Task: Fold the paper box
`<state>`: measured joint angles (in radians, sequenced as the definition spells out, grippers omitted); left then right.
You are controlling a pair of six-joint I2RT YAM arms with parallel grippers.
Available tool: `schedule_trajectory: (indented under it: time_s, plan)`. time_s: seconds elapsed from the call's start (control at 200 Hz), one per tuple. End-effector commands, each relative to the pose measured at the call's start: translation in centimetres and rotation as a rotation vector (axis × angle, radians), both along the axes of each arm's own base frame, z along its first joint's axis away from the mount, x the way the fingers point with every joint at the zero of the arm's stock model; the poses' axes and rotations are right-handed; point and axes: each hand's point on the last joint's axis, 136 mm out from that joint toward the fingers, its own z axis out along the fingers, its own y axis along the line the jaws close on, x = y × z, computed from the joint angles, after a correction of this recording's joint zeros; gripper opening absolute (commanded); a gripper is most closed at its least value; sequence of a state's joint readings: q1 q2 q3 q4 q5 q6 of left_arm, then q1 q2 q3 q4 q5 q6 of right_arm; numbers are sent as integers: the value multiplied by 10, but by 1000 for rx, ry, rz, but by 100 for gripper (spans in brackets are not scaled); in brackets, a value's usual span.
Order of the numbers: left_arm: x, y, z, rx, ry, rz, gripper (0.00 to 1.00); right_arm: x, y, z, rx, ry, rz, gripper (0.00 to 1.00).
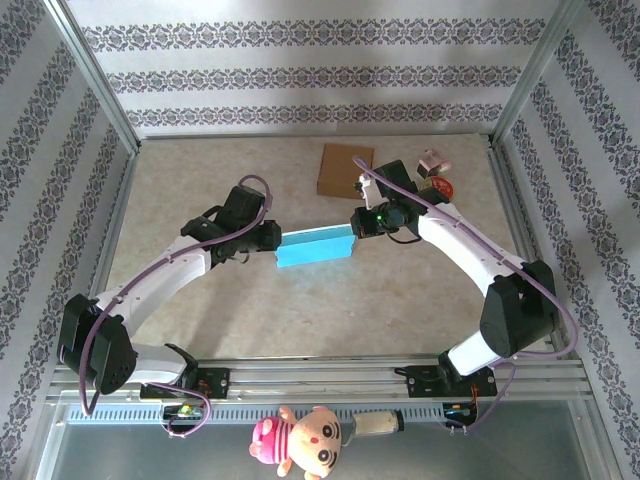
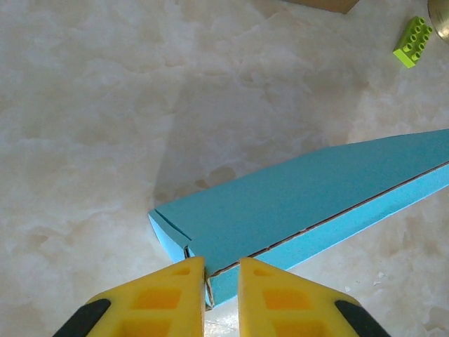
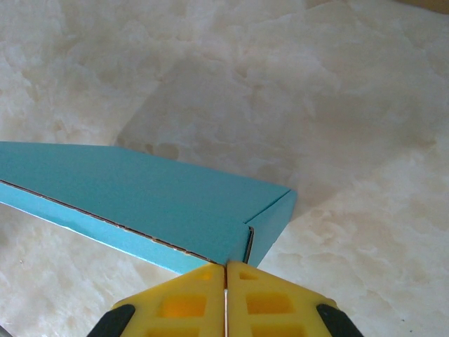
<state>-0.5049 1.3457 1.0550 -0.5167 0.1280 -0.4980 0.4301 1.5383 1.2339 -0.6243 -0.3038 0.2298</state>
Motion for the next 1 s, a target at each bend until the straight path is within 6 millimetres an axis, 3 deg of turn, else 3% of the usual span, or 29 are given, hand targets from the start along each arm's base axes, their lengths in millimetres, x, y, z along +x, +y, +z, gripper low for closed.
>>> schedule_trajectory:
  time_s: [0.0, 0.43, 0.749, 0.994]
  plan:
    - [-11, -1, -7, 18, 39, -19, 12, -4, 1, -5, -22, 9, 16, 8]
    - [-18, 4, -21, 38, 49, -24, 4, -9, 1, -13, -25, 0, 3, 7]
    - [-29, 10, -50, 42, 81, -14, 1, -20, -7, -41, -89, -9, -5, 5]
    - [-40, 13, -76, 58, 129, -20, 0, -20, -20, -66, -233, -42, 10, 5]
